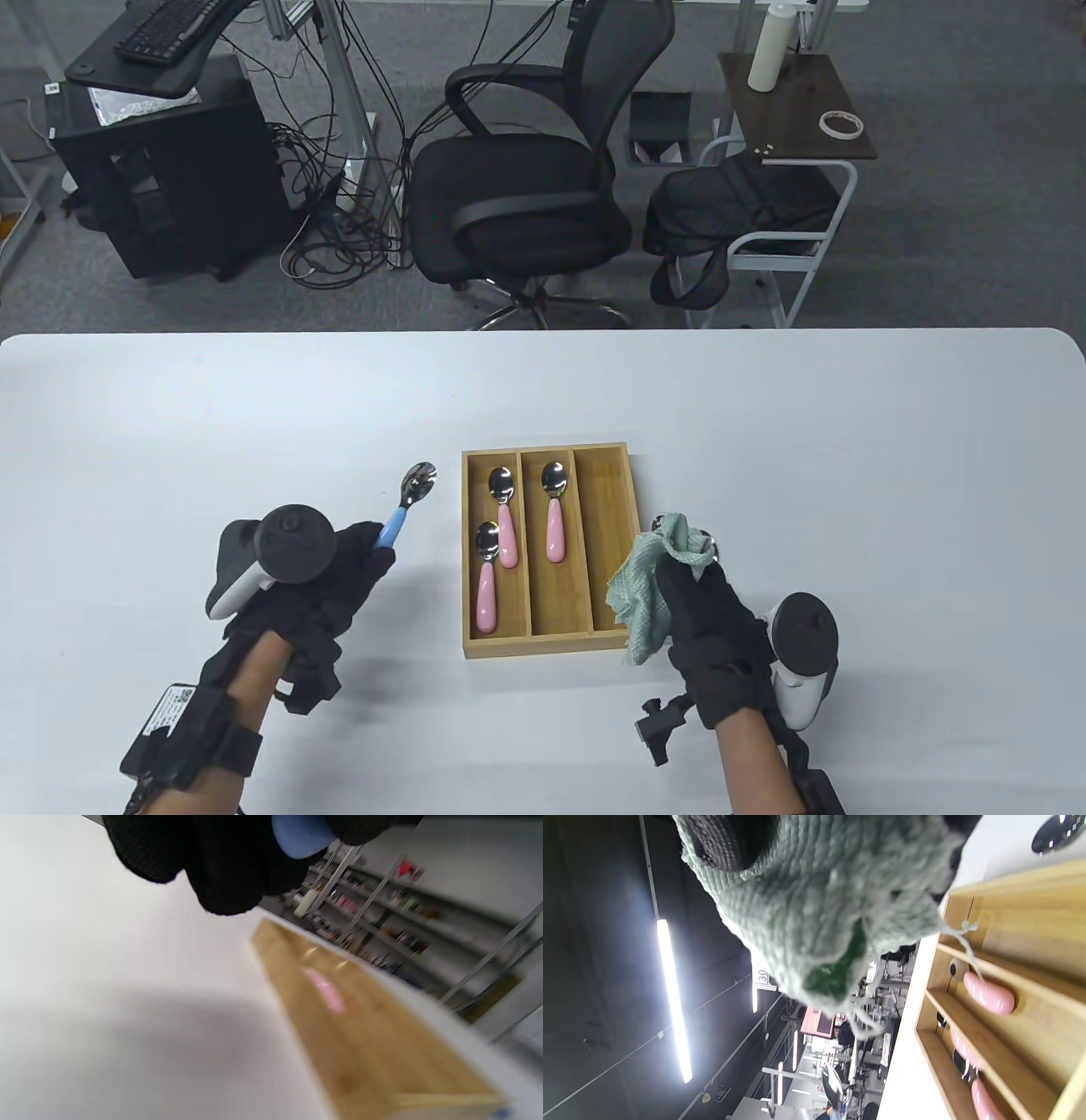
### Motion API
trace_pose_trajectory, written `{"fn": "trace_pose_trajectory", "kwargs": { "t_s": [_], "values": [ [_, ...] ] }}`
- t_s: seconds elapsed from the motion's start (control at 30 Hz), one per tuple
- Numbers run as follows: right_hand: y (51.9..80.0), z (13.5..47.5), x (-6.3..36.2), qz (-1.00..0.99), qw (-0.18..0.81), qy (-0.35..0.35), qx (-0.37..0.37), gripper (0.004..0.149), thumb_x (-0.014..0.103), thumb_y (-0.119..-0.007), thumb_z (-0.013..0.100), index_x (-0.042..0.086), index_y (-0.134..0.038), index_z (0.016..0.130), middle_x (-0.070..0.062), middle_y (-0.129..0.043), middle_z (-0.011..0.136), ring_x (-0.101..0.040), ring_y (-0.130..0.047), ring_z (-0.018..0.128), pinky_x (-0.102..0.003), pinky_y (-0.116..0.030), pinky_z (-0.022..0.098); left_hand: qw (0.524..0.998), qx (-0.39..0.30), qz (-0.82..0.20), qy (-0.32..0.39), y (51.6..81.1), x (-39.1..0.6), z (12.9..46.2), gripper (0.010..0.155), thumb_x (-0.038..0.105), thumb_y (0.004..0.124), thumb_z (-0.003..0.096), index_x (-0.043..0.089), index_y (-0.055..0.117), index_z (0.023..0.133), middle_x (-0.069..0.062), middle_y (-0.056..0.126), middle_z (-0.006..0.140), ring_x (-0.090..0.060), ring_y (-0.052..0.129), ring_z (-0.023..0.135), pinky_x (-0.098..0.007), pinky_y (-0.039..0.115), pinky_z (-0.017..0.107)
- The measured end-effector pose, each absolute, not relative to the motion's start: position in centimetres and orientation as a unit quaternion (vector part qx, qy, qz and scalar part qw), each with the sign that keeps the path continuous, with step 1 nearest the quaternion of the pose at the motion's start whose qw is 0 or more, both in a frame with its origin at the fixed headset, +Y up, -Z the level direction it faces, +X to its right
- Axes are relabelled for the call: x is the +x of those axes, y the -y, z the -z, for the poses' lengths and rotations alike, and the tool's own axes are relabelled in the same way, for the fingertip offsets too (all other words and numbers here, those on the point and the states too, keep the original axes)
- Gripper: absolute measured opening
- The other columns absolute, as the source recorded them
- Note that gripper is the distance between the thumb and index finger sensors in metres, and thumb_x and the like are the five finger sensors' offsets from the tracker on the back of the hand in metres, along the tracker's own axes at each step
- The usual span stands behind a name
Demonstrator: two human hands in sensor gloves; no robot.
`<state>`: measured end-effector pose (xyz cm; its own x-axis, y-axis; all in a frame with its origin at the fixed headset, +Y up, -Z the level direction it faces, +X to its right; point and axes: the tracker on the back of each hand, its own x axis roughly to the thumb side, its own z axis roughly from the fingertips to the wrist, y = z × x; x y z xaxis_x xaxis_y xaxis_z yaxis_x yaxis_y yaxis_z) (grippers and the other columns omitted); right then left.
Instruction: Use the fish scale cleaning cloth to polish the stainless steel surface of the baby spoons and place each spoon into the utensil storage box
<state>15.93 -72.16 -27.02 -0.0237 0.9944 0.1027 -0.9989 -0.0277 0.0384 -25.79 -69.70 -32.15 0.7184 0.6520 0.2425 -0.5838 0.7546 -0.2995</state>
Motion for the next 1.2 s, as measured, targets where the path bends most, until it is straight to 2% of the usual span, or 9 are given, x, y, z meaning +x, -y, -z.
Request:
{"fn": "trace_pose_trajectory", "kwargs": {
  "t_s": [0.13,0.27,0.43,0.5,0.7,0.83,0.9,1.07,1.2],
  "values": [
    [72.5,27.0,15.4,-0.689,0.722,-0.009,0.064,0.049,0.047,-0.063,0.065,0.015,-0.058,0.103,-0.006,-0.082,0.091,-0.024,-0.099,0.066,-0.035,-0.093,0.049,0.872,-0.073,-0.418,0.244,68.1,-21.6,29.4,0.058,0.046,0.056,0.0631,0.007,0.063,0.105,-0.005,0.084,0.086,-0.025,0.096,0.069,-0.055,0.078,0.061],
    [72.8,27.0,14.6,-0.662,0.741,-0.053,0.096,0.054,0.050,-0.062,0.065,0.014,-0.056,0.105,-0.008,-0.080,0.094,-0.027,-0.098,0.070,-0.038,-0.091,0.052,0.835,-0.062,-0.457,0.301,68.1,-17.2,26.3,0.057,0.046,0.056,0.0630,0.007,0.063,0.105,-0.005,0.084,0.086,-0.026,0.095,0.069,-0.056,0.078,0.060],
    [73.0,26.9,13.0,-0.660,0.730,-0.097,0.148,0.063,0.054,-0.063,0.064,0.010,-0.053,0.107,-0.013,-0.076,0.099,-0.032,-0.095,0.076,-0.043,-0.088,0.056,0.853,-0.059,-0.407,0.323,69.0,-14.5,24.2,0.057,0.046,0.055,0.0632,0.007,0.063,0.105,-0.005,0.084,0.085,-0.025,0.096,0.068,-0.055,0.079,0.059],
    [72.9,26.8,12.4,-0.670,0.721,-0.091,0.152,0.064,0.054,-0.065,0.063,0.009,-0.052,0.107,-0.012,-0.075,0.099,-0.031,-0.094,0.078,-0.042,-0.088,0.057,0.856,-0.067,-0.398,0.322,69.4,-14.1,23.9,0.057,0.045,0.056,0.0634,0.006,0.064,0.104,-0.005,0.085,0.084,-0.026,0.096,0.067,-0.055,0.079,0.059],
    [72.9,26.4,11.5,-0.709,0.698,-0.034,0.093,0.055,0.043,-0.078,0.060,0.010,-0.060,0.101,-0.007,-0.084,0.090,-0.020,-0.102,0.067,-0.032,-0.095,0.049,0.863,-0.099,-0.360,0.340,70.2,-12.7,23.5,0.056,0.045,0.058,0.0634,0.008,0.066,0.105,-0.006,0.086,0.083,-0.026,0.097,0.065,-0.055,0.079,0.058],
    [72.7,26.2,11.7,-0.706,0.702,-0.025,0.089,0.054,0.043,-0.085,0.055,0.016,-0.065,0.097,-0.004,-0.088,0.084,-0.016,-0.104,0.058,-0.028,-0.097,0.043,0.872,-0.092,-0.331,0.349,70.5,-11.9,22.9,0.056,0.045,0.057,0.0635,0.008,0.065,0.105,-0.005,0.086,0.083,-0.025,0.097,0.065,-0.054,0.080,0.058],
    [72.2,26.0,11.8,-0.728,0.678,0.005,0.104,0.051,0.045,-0.083,0.055,0.017,-0.067,0.095,-0.004,-0.090,0.080,-0.014,-0.105,0.053,-0.026,-0.097,0.040,0.866,-0.096,-0.346,0.347,70.5,-11.9,22.8,0.056,0.045,0.057,0.0635,0.009,0.064,0.105,-0.006,0.086,0.083,-0.025,0.097,0.065,-0.055,0.079,0.058],
    [72.0,25.8,11.8,-0.760,0.639,0.034,0.116,0.048,0.048,-0.064,0.063,0.011,-0.070,0.094,-0.005,-0.092,0.075,-0.012,-0.106,0.049,-0.026,-0.098,0.037,0.867,-0.093,-0.349,0.343,70.6,-12.1,22.7,0.056,0.045,0.056,0.0637,0.008,0.064,0.105,-0.005,0.086,0.083,-0.024,0.097,0.064,-0.054,0.080,0.058],
    [72.2,25.7,11.5,-0.748,0.652,0.000,0.122,0.050,0.042,-0.060,0.066,0.004,-0.064,0.097,-0.011,-0.089,0.081,-0.017,-0.106,0.055,-0.028,-0.098,0.041,0.869,-0.097,-0.352,0.334,70.9,-12.4,22.8,0.057,0.045,0.056,0.0636,0.008,0.064,0.105,-0.005,0.087,0.083,-0.024,0.097,0.064,-0.054,0.080,0.057]
  ]
}}
